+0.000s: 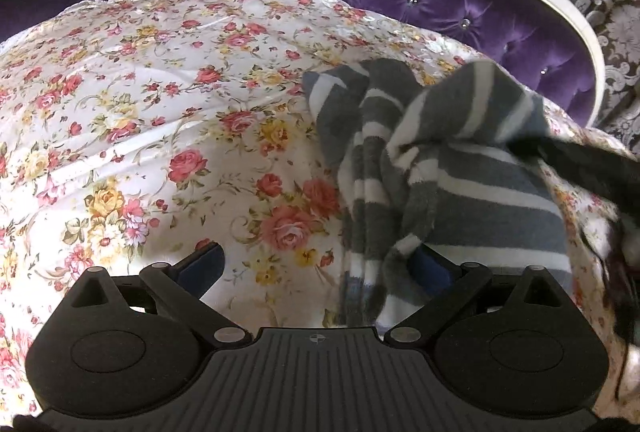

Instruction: Fold small clothes

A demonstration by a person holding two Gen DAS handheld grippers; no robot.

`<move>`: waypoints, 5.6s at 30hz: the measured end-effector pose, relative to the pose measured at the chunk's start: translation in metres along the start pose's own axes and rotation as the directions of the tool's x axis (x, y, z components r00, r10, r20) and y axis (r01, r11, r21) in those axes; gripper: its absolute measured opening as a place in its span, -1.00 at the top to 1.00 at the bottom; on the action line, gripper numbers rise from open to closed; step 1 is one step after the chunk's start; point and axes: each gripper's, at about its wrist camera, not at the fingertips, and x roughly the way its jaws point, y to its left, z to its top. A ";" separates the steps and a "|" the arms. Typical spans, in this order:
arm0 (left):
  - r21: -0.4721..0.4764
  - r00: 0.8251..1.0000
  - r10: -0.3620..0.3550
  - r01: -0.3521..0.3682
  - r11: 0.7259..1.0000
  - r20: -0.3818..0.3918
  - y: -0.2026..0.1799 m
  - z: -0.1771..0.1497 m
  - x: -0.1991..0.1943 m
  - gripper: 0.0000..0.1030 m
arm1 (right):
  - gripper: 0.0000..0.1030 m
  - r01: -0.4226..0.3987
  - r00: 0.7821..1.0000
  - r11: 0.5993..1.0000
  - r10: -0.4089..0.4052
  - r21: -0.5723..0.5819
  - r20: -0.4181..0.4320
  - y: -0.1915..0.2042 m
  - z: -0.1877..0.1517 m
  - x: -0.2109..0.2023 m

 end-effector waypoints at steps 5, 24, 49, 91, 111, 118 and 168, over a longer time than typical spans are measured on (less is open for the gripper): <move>-0.006 1.000 -0.008 0.008 1.000 -0.005 0.002 0.002 0.000 -0.95 | 0.32 -0.052 0.997 0.999 0.051 -0.012 -0.049 0.016 0.038 0.056; -0.162 0.987 -0.117 0.134 0.978 0.105 0.028 0.000 -0.035 -0.94 | 0.29 -0.117 0.992 0.961 0.122 -0.252 0.007 0.097 -0.007 0.016; -0.054 0.959 -0.266 0.272 0.961 0.094 -0.001 -0.004 -0.020 -0.99 | -0.93 -0.199 0.980 0.856 0.175 0.477 0.095 -0.048 -0.036 -0.012; -0.206 0.894 -0.449 0.442 0.873 0.017 0.001 0.000 0.010 0.47 | 0.01 -0.258 0.961 0.822 0.271 0.508 0.050 -0.043 -0.041 0.014; -0.176 0.863 -0.501 0.483 0.858 -0.073 -0.055 -0.129 -0.120 0.50 | 0.03 -0.141 0.958 0.883 0.236 0.448 -0.164 0.026 -0.106 -0.140; -0.141 0.951 -0.305 0.296 0.945 -0.044 -0.043 -0.170 -0.130 0.36 | -0.18 -0.039 0.988 0.918 0.095 0.395 -0.123 0.044 -0.137 -0.172; 0.017 0.985 -0.109 0.108 0.994 0.133 -0.081 -0.163 -0.116 -0.16 | 0.51 0.166 0.985 0.985 -0.164 0.044 -0.048 0.079 -0.121 -0.127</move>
